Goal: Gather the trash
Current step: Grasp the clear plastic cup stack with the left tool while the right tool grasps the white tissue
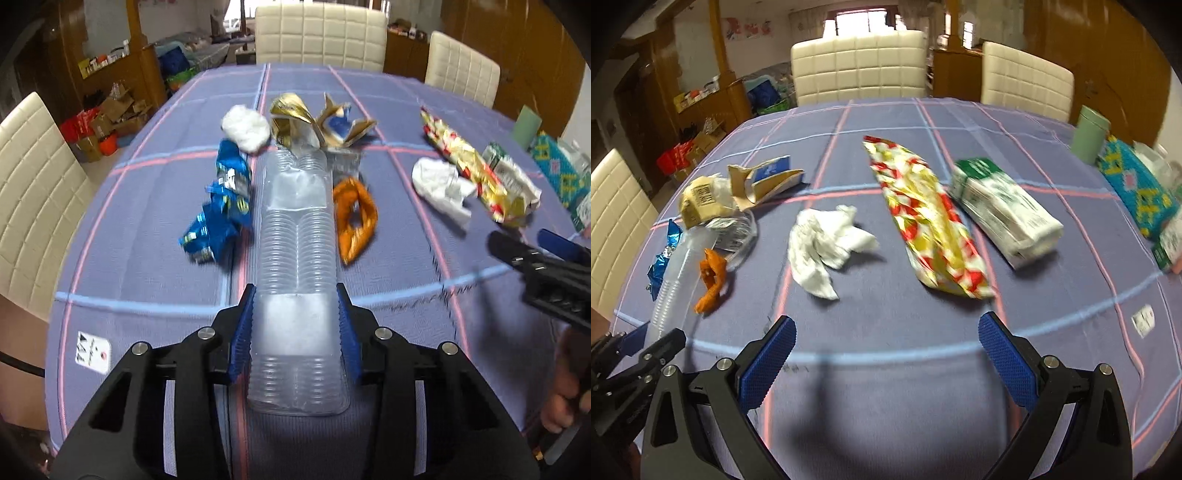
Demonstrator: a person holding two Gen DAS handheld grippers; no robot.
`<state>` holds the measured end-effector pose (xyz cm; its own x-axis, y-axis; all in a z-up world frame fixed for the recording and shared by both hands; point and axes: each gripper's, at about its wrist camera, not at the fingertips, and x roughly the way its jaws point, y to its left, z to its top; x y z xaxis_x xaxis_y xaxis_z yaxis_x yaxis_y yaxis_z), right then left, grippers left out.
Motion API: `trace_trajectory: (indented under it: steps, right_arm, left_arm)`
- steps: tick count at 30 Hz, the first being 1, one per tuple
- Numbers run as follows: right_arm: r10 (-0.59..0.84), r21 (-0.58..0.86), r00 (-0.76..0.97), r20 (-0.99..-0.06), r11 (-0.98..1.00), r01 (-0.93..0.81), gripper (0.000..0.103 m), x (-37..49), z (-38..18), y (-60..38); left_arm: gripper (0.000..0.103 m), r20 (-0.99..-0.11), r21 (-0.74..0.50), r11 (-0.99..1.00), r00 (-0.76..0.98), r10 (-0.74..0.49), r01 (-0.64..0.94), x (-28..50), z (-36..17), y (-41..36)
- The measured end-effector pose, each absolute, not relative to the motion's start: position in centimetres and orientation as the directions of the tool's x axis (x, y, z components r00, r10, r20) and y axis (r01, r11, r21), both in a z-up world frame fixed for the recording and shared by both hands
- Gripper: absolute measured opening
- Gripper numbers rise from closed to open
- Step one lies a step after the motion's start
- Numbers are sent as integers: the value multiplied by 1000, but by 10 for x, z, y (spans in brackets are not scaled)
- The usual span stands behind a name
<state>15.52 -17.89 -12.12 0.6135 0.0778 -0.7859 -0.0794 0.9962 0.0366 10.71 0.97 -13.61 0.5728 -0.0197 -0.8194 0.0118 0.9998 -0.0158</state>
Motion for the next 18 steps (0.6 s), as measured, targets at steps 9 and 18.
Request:
trace_trajectory:
  steps: [9, 18]
  right_arm:
    - [104, -6, 604, -790, 984, -178, 63, 203, -130, -151]
    - [201, 61, 587, -784, 966, -250, 6, 195, -129, -140]
  left_arm:
    - [43, -738, 8, 1000, 675, 21, -22, 120, -106, 18]
    - [43, -741, -2, 1000, 671, 15, -25, 127, -109, 23]
